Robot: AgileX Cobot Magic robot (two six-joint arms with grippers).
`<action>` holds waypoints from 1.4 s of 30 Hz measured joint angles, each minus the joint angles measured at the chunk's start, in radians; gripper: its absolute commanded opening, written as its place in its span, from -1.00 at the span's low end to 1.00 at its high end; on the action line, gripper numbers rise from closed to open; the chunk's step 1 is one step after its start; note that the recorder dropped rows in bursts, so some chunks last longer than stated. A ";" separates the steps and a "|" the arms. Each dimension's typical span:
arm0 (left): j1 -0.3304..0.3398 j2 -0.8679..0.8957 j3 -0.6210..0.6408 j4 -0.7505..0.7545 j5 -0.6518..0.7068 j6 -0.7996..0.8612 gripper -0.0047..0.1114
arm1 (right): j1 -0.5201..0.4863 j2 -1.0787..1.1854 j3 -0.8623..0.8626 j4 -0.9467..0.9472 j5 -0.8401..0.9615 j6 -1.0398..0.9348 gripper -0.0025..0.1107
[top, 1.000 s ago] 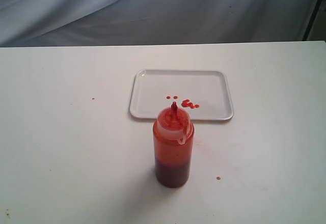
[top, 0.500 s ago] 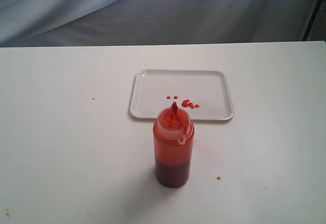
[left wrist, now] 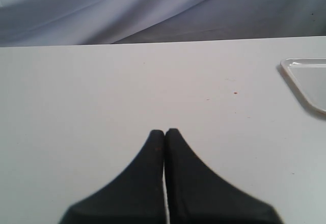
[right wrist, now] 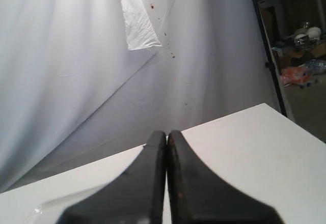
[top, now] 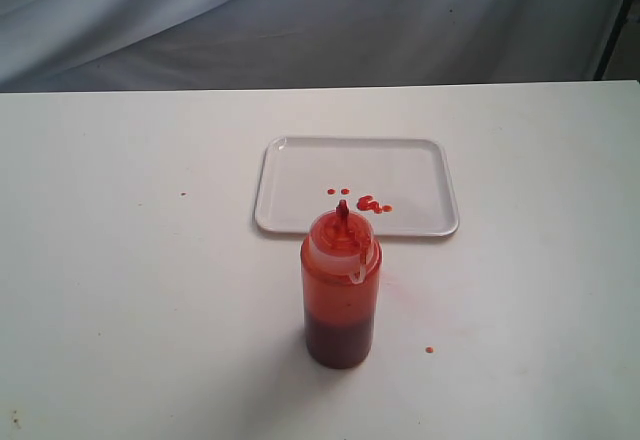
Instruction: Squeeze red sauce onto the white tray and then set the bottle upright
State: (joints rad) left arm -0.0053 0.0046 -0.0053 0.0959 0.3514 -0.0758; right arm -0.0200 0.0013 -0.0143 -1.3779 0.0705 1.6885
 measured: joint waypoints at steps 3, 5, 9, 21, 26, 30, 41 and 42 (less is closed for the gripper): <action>0.000 0.000 0.000 0.000 0.000 0.000 -0.92 | 0.007 0.000 0.000 0.023 0.006 0.012 -0.96; 0.000 0.000 0.000 0.000 0.000 0.002 -0.92 | 0.007 0.000 0.000 0.028 -0.007 0.010 -0.96; 0.000 0.000 0.000 0.000 0.000 0.002 -0.92 | 0.007 0.000 0.000 0.377 -0.032 -0.507 -0.96; 0.000 0.000 0.000 0.000 0.000 0.002 -0.92 | 0.007 0.000 0.011 1.317 0.067 -1.717 -0.96; 0.000 0.000 0.000 0.000 0.000 0.002 -0.92 | 0.007 0.000 0.011 1.322 0.090 -1.723 -0.96; 0.000 0.000 0.000 0.000 0.000 0.002 -0.92 | 0.007 0.000 0.011 1.322 0.154 -1.723 -0.96; 0.000 0.000 0.000 0.000 0.000 0.002 -0.92 | 0.007 0.000 0.011 1.326 0.255 -1.614 -0.96; 0.000 0.000 0.000 0.000 0.000 0.002 -0.92 | 0.007 0.000 0.011 1.326 0.256 -1.612 -0.96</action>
State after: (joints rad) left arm -0.0053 0.0046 -0.0053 0.0959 0.3514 -0.0734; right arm -0.0125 0.0013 -0.0034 -0.0518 0.3269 0.0769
